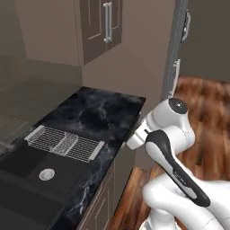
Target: Turn on the sink faucet. Then move the lime from the counter to the sink. Turn off the sink. Move the vegetable from the sink to the pot next to the stove. Finally move the pot to the front left burner.
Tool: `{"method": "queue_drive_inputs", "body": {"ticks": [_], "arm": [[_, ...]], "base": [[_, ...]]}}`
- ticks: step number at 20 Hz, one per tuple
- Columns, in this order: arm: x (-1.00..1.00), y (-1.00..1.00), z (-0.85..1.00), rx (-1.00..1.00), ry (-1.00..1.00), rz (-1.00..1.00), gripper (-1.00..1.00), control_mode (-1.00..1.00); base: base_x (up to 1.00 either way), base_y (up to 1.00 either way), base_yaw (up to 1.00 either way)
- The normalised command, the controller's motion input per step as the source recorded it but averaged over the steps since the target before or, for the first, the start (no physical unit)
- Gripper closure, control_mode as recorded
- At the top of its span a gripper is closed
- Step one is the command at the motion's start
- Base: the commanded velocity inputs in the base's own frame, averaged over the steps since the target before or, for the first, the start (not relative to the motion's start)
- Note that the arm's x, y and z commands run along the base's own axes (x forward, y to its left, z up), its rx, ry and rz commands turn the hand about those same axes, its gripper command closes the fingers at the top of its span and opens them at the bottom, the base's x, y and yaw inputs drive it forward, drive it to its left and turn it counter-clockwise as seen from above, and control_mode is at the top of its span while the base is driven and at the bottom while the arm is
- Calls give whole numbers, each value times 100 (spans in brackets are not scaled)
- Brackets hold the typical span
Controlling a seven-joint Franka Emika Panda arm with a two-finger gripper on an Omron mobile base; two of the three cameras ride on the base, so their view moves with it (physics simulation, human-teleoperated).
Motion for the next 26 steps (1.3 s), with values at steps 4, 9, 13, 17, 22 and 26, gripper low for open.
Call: {"method": "queue_drive_inputs", "body": {"ticks": [4,9,13,17,22,26], "arm": [[0,0,0,0,0,0,100,100],[0,0,0,0,0,0,100,100],[0,0,0,0,0,0,100,100],[0,0,0,0,0,0,100,100],[0,0,0,0,0,0,100,100],[0,0,0,0,0,0,100,100]], "base": [[-1,0,-64],[0,0,-65],[0,0,-64],[0,0,-62],[2,0,-60],[45,0,-57]]}}
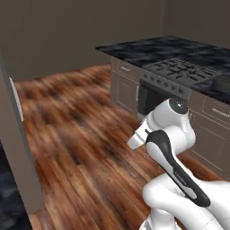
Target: Turn on the sink faucet. Then move the lime from the counter to the sink. Turn off the sink. Move the vegetable from the sink to the pot next to the stove. Finally move the pot to the front left burner.
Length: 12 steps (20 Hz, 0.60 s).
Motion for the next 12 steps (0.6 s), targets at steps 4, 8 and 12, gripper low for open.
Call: {"method": "queue_drive_inputs", "body": {"ticks": [4,8,12], "arm": [[0,0,0,0,0,0,100,100],[0,0,0,0,0,0,100,100],[0,0,0,0,0,0,100,100]], "base": [[83,0,-51],[97,0,-46],[100,0,-44]]}}
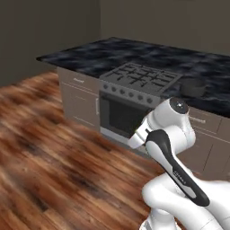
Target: Turn on the sink faucet. Then move the lime from the counter to the sink. Turn off the sink. Move the vegetable from the sink to the pot next to the stove. Finally move the pot to the front left burner.
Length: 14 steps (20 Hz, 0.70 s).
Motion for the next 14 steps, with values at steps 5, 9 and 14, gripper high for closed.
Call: {"method": "queue_drive_inputs", "body": {"ticks": [5,9,14], "arm": [[0,0,0,0,0,0,100,100],[0,0,0,0,0,0,100,100],[0,0,0,0,0,0,100,100]], "base": [[100,1,-43],[100,18,-42],[99,28,-42]]}}
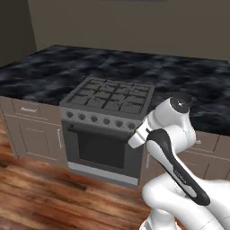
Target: Turn on the sink faucet. Then move the lime from the counter to the sink. Turn off the sink. Move the vegetable from the sink to the pot next to the stove. Finally move the pot to the front left burner.
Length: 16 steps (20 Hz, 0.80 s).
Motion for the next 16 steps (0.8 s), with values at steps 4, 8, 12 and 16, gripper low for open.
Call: {"method": "queue_drive_inputs", "body": {"ticks": [4,8,12,16], "arm": [[0,0,0,0,0,0,100,100],[0,0,0,0,0,0,100,100],[0,0,0,0,0,0,100,100],[0,0,0,0,0,0,100,100]], "base": [[92,41,-42],[72,61,-36],[72,62,-37],[73,49,-39]]}}
